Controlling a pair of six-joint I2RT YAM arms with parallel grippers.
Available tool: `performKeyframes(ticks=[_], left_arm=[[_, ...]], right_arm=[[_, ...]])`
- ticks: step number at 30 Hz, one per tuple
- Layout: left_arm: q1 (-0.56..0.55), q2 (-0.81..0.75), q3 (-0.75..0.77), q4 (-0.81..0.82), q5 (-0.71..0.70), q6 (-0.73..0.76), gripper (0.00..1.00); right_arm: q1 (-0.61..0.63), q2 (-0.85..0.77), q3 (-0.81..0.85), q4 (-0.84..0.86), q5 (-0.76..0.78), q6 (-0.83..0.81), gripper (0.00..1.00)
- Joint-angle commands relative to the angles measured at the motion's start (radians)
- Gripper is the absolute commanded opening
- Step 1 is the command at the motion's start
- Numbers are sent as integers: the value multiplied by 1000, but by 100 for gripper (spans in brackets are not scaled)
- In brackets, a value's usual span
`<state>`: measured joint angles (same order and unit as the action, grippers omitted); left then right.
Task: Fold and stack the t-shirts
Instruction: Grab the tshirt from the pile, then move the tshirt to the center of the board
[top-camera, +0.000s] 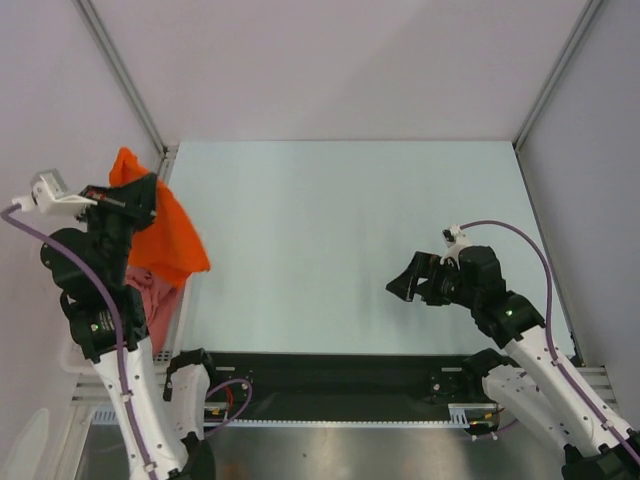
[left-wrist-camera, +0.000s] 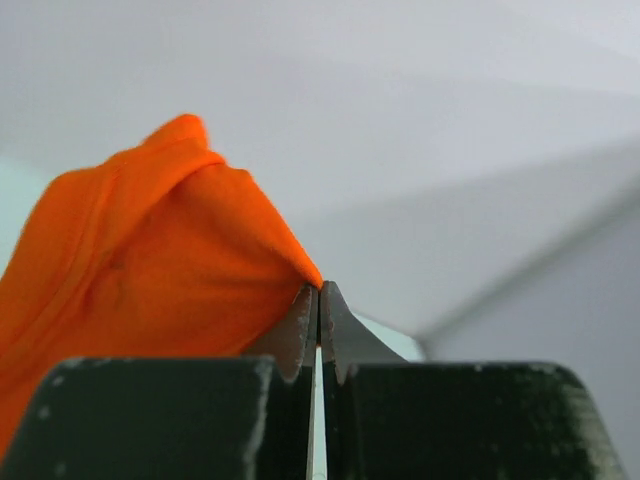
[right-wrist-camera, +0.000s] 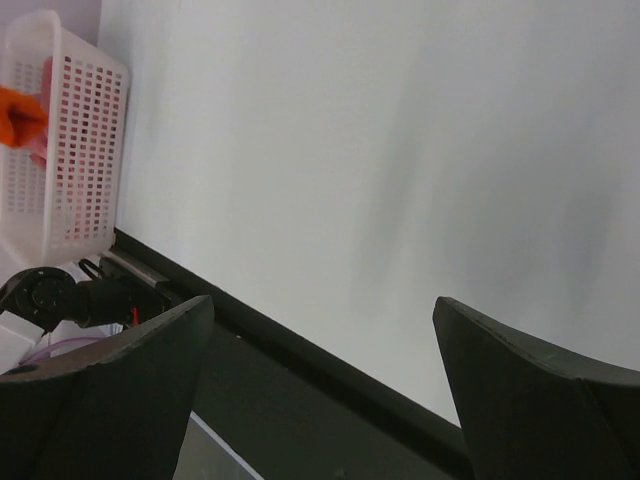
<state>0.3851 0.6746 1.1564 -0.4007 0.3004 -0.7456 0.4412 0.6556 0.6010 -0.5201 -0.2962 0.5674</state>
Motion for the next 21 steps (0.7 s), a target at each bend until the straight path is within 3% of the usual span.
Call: performKeyframes(ticks=[1, 3, 4, 8, 12, 16, 17, 19, 21], left_arm=[[-150, 45, 124, 376, 308, -136, 0], [-250, 94, 198, 387, 310, -120, 0], [-361, 114, 209, 388, 306, -110, 0], [-630, 219, 200, 335, 252, -40, 0], [-834, 315, 36, 269, 178, 61, 0], [-922, 436, -116, 254, 168, 172, 3], [-925, 445, -144, 237, 129, 199, 16], [-925, 463, -199, 162, 80, 283, 24], [-925, 474, -227, 82, -1, 337, 42]], right_arm=[[5, -8, 66, 3, 15, -12, 100], [7, 1, 91, -9, 23, -17, 100], [7, 2, 101, -17, 37, -21, 100], [5, 16, 152, -50, 80, -24, 100], [1, 42, 180, -106, 140, -26, 100], [-15, 123, 181, -104, 189, -49, 100], [-18, 142, 181, -92, 190, -63, 100], [-21, 183, 191, -81, 189, -83, 100], [-22, 266, 197, -60, 175, -106, 100]])
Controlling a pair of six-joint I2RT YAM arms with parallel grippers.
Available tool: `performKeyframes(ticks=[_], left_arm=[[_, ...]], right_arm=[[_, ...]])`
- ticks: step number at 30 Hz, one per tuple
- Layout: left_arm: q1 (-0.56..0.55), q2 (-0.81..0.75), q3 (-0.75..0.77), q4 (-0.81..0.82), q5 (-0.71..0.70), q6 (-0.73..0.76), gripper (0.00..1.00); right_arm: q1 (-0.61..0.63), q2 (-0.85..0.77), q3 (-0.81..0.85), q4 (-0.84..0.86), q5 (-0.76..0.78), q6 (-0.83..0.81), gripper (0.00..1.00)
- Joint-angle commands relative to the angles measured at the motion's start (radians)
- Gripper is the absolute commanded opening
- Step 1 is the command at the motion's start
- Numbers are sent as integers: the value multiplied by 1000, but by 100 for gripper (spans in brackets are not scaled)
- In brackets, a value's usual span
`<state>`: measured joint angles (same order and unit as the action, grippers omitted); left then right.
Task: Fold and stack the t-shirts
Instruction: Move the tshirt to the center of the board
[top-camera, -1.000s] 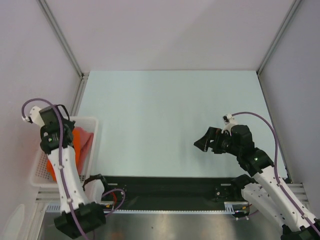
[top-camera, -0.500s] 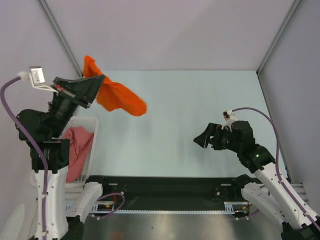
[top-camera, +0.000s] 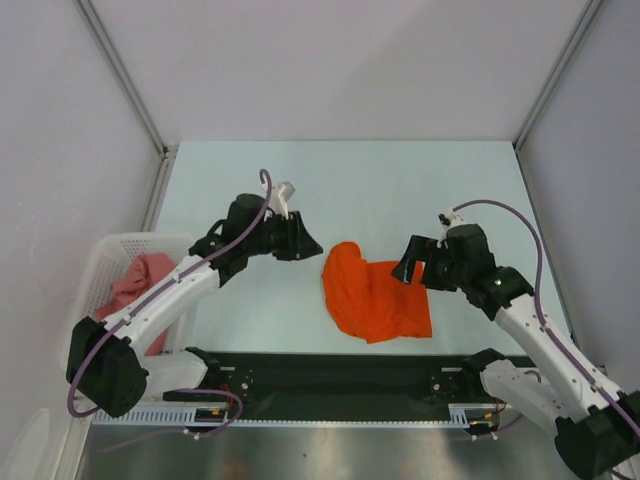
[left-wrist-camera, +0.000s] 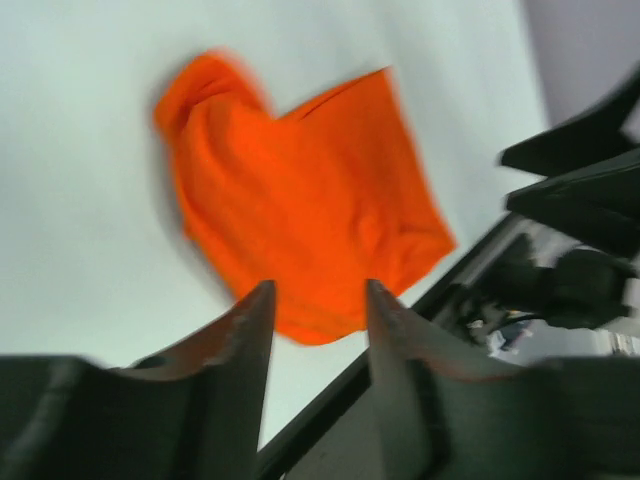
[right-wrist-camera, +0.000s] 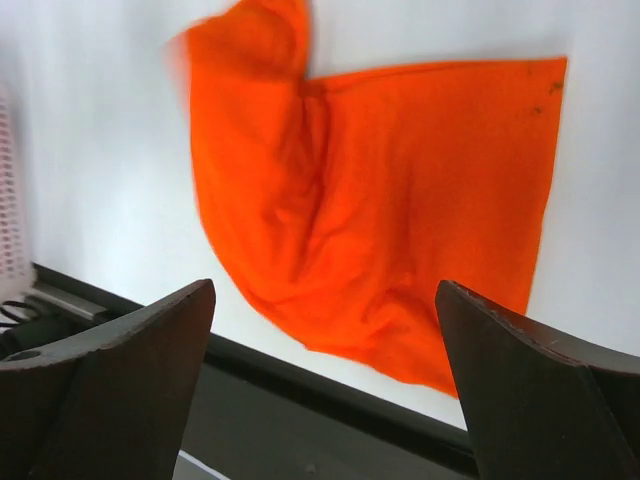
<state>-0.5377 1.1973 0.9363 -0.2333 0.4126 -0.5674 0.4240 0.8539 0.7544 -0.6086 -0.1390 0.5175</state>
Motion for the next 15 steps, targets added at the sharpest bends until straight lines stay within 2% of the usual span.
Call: performKeyframes(ticks=[1, 3, 5, 8, 11, 12, 13, 15], left_arm=[[-2, -50, -13, -107, -142, 165, 50], [-2, -47, -24, -155, -202, 179, 56], [-2, -24, -8, -185, -215, 167, 62], [-2, 68, 73, -225, -166, 141, 64], [-4, 183, 140, -204, -150, 110, 63], [-4, 214, 168, -202, -147, 100, 63], [1, 281, 182, -204, -120, 98, 62], [1, 321, 187, -201, -94, 103, 64]], right_arm=[[-2, 98, 48, 42, -28, -66, 100], [-5, 208, 68, 67, -65, -92, 97], [-17, 285, 164, 18, -54, -96, 91], [-39, 430, 322, -13, -83, -103, 77], [-51, 575, 446, -17, -183, -125, 65], [-47, 615, 471, -8, -216, -135, 64], [-30, 673, 497, 0, -244, -143, 65], [-22, 733, 560, 24, -296, -157, 71]])
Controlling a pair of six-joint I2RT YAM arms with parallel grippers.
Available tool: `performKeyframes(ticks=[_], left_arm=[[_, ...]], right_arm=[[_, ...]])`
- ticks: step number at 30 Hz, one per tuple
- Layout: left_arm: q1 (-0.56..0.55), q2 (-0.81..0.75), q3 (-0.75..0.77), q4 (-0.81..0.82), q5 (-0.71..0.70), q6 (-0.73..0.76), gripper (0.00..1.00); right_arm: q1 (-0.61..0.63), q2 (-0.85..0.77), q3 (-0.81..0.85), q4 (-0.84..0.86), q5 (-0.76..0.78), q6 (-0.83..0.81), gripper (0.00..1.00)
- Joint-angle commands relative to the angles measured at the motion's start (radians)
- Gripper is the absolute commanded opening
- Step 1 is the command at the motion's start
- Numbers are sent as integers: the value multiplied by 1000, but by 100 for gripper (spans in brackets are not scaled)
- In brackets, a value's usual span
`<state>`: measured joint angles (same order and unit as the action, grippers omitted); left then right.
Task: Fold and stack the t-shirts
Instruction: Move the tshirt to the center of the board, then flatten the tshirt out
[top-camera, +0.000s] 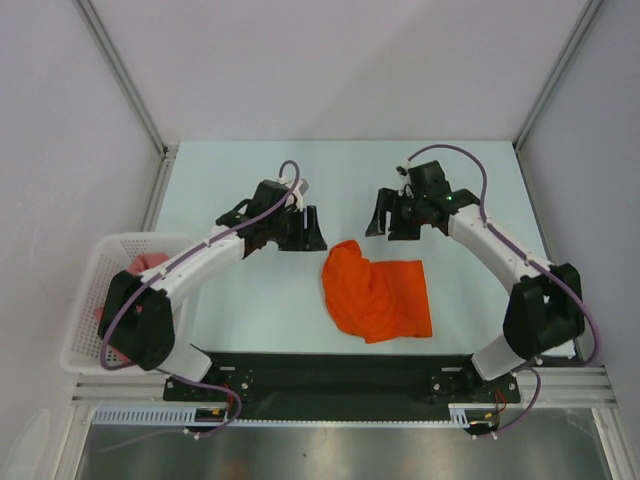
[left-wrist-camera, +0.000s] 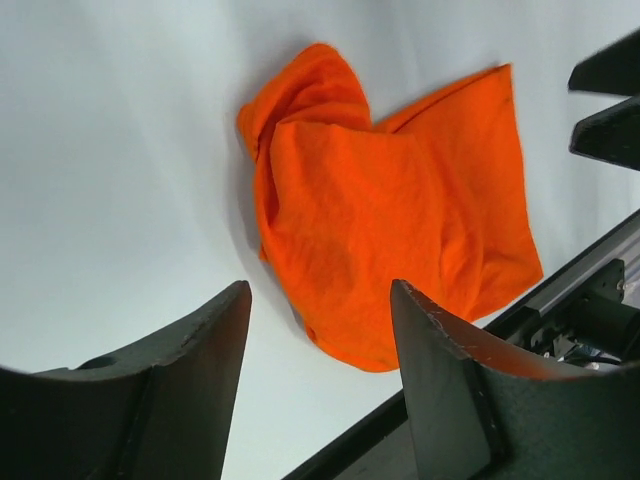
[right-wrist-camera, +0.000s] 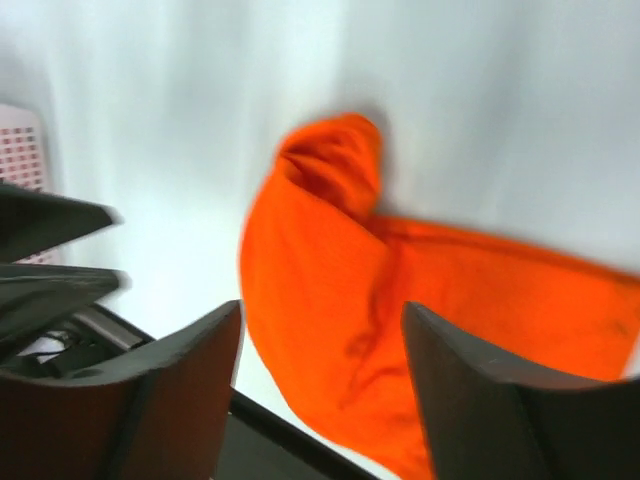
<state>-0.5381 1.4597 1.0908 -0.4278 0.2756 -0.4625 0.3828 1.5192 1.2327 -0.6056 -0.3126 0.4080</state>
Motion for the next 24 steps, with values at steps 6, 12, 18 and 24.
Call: performKeyframes(ticks=[6, 12, 18, 24], left_arm=[[10, 163, -83, 125, 201, -33, 69], [15, 273, -134, 239, 246, -65, 65], [42, 335, -175, 376, 304, -146, 54], [82, 372, -207, 425, 343, -199, 41]], right_arm=[[88, 280, 221, 12, -157, -98, 82], [131, 436, 330, -14, -106, -97, 69], [140, 536, 393, -37, -95, -98, 50], [146, 576, 407, -40, -86, -81, 43]])
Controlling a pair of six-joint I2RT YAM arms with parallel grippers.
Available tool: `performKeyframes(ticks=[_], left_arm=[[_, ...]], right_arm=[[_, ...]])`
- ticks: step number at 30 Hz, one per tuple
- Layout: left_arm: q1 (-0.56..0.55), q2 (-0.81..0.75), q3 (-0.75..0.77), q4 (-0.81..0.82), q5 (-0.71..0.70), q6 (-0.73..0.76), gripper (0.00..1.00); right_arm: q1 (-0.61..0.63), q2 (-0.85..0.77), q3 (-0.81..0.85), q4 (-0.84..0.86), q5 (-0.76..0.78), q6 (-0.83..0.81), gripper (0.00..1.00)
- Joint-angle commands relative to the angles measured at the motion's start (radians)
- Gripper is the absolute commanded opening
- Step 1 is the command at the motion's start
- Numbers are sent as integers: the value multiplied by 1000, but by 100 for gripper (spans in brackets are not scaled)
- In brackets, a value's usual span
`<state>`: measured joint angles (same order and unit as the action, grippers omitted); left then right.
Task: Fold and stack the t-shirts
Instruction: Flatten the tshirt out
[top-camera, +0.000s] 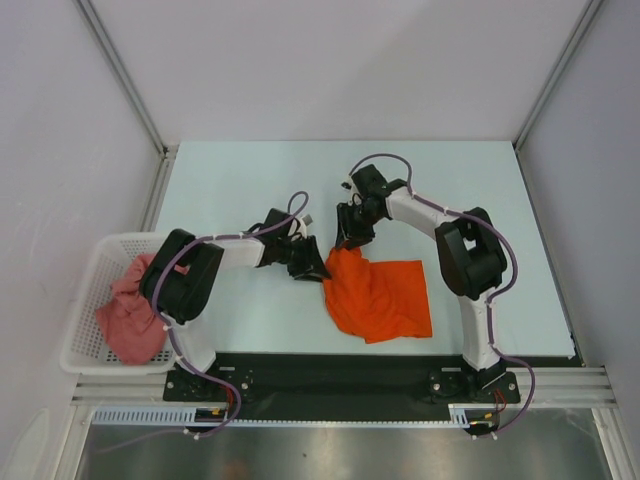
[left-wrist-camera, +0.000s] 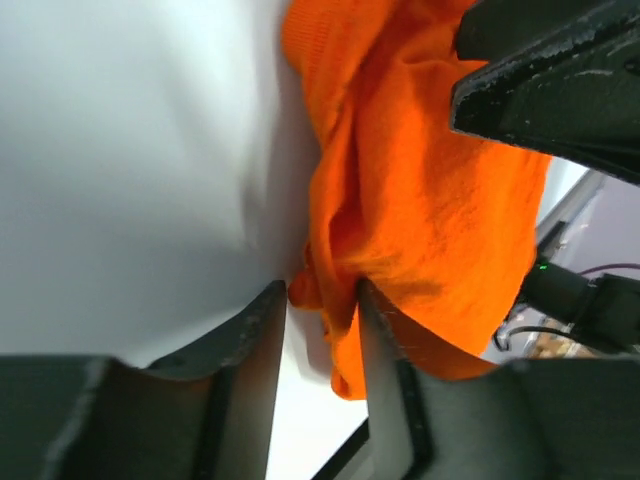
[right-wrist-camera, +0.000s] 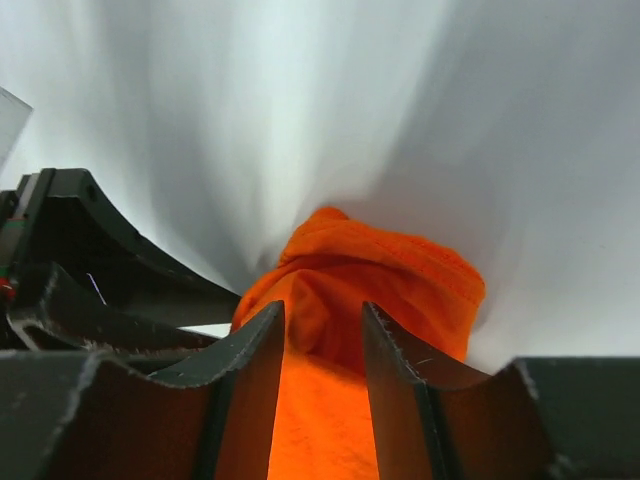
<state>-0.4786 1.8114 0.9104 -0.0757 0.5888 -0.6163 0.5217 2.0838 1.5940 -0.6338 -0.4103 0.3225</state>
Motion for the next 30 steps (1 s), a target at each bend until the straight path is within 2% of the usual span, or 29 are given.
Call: performKeyframes(ticks=[1, 2, 4, 5, 6, 7, 8, 10, 13, 14, 16, 17, 21, 24, 28, 30], left_arm=[[24, 20, -28, 71, 34, -48, 38], [25, 19, -28, 71, 39, -49, 36], [25, 9, -30, 102, 45, -53, 31], [25, -4, -30, 103, 49, -53, 23], [28, -12, -28, 103, 52, -54, 19], [31, -24, -27, 106, 55, -56, 13], [32, -43, -18, 106, 55, -60, 0], [54, -78, -1, 90, 49, -63, 0], [109, -210, 63, -14, -13, -36, 0], [121, -251, 97, -109, -42, 16, 0], [152, -368, 221, -206, -128, 67, 0], [162, -401, 263, -264, -145, 93, 0], [225, -550, 508, -334, -152, 116, 0], [218, -607, 660, -380, -141, 133, 0], [186, -685, 667, -306, -92, 67, 0], [114, -699, 630, -303, -92, 72, 0]], right_arm=[[11, 22, 46, -14, 8, 4, 42], [9, 27, 46, -15, 5, 4, 42], [12, 35, 46, -4, -2, 13, 28], [14, 38, 50, 6, -4, 18, 22], [15, 38, 61, 14, -5, 32, 9], [18, 38, 72, 25, -13, 38, 2], [21, 42, 90, 34, -21, 46, 0], [26, 50, 177, 25, -19, 65, 0], [27, 70, 318, -33, -24, 110, 0], [27, 74, 436, -56, -38, 122, 0], [29, 99, 567, -72, -80, 182, 0], [29, 111, 689, -79, -102, 211, 0], [26, 141, 900, -6, -257, 358, 0], [18, 56, 842, 130, -310, 449, 0], [-15, -106, 684, 175, -314, 409, 0], [-37, -241, 559, 177, -279, 354, 0]])
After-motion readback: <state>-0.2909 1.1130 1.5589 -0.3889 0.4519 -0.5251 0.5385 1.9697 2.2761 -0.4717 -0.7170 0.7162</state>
